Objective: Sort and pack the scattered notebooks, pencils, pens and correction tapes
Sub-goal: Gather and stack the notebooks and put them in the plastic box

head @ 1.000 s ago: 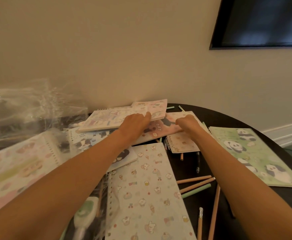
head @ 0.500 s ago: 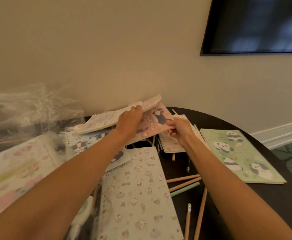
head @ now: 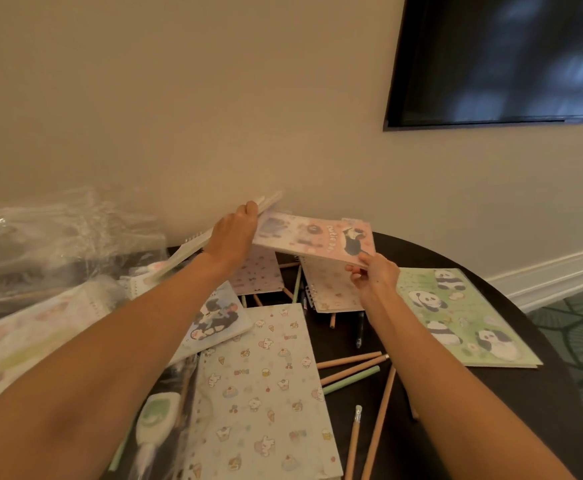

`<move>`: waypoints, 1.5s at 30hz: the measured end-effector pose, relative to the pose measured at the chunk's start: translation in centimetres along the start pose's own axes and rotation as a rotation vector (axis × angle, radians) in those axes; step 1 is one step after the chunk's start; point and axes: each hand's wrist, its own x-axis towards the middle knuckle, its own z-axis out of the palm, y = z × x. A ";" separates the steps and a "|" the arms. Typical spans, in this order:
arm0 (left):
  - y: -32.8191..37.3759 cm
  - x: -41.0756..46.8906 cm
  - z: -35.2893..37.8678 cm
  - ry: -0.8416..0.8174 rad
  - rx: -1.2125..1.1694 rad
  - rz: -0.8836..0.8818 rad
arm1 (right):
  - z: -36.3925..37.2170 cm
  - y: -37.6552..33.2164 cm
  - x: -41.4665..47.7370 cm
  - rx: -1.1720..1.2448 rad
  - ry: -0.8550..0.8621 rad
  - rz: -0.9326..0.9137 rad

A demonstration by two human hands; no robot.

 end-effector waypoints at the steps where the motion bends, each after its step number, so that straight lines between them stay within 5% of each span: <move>1: 0.0 -0.1 0.2 -0.011 -0.006 -0.002 | -0.1 -0.2 -0.1 0.017 0.015 -0.005; 10: 1.9 -1.3 0.5 -0.045 -0.181 -0.136 | -3.8 -0.5 -1.7 0.268 0.048 0.133; 18: 3.2 -3.9 0.2 -0.292 -0.099 -0.137 | -7.4 -0.7 -4.1 0.321 0.233 0.138; 22: 4.0 -5.7 -0.2 -0.439 -0.079 -0.157 | -9.3 -0.9 -5.6 0.386 0.151 0.171; 25: 4.9 -5.6 -2.5 -0.450 -0.388 -0.246 | -9.3 -0.7 -6.8 0.358 0.059 0.149; 30: 5.3 -7.5 -9.1 -0.507 -1.369 -0.452 | -8.2 0.6 -10.4 0.353 -0.058 0.148; 34: 4.9 -10.8 -12.5 -0.307 -1.807 -0.566 | -7.3 1.5 -13.3 0.298 -0.196 0.084; 38: 3.5 -14.6 -15.0 -0.080 -1.843 -0.657 | -7.4 1.1 -16.1 0.212 -0.368 0.036; 42: 0.7 -18.9 -16.6 -0.122 -1.787 -0.677 | -7.4 0.7 -18.6 0.080 -0.505 0.143; 45: -1.7 -21.9 -16.9 -0.161 -1.502 -0.711 | -7.2 1.4 -20.4 0.030 -0.486 0.129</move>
